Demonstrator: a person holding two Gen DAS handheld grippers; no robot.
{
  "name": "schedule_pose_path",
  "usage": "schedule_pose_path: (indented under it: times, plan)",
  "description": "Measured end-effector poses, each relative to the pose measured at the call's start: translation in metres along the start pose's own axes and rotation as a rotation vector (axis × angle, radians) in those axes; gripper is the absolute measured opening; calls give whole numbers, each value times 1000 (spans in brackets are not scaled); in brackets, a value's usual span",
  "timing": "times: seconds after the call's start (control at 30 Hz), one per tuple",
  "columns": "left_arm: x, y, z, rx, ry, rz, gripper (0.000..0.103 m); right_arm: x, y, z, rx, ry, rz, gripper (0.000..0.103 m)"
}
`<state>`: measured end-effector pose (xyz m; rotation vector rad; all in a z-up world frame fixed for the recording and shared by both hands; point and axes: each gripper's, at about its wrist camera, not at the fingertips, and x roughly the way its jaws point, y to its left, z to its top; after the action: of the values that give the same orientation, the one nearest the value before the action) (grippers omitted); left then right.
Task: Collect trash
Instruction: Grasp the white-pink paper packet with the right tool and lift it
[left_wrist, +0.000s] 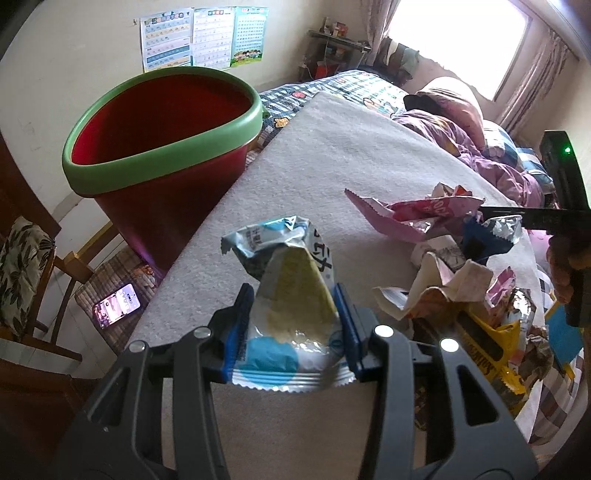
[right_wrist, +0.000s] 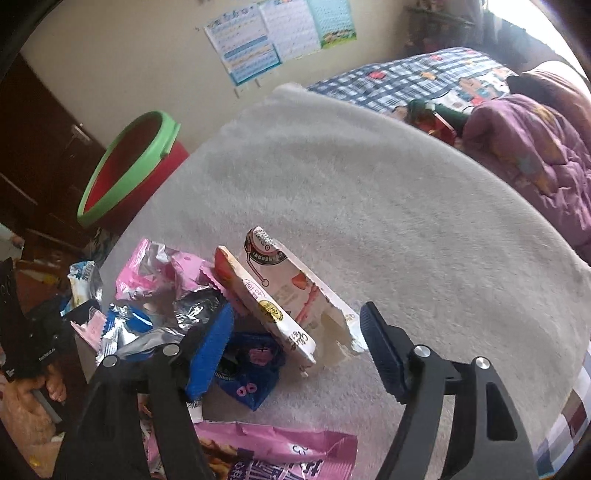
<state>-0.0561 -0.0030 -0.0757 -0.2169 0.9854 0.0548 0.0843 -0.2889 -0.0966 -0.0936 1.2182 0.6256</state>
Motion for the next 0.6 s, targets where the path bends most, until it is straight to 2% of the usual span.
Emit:
schedule_pose_path:
  times: [0.03,0.1,0.23,0.43,0.5,0.6]
  plan:
    - [0,0,0,-1,0,3,43,1,0,0,-2,3,0,69]
    - [0,0,1,0,0,6,43,3,0,0,-1,14,4,53]
    - [1,-1,1,4,3,11,43,3,2,-3,-4,21,19,41]
    - [4,-4,3,17,9,10,43,-5,6,0,-15,-5,15,44]
    - [5,-6,4,21,8,10,43,-9,7,4,-20,-22,6,55]
    - [5,-7,4,22,8,10,43,-7,8,11,-28,-25,-14,57]
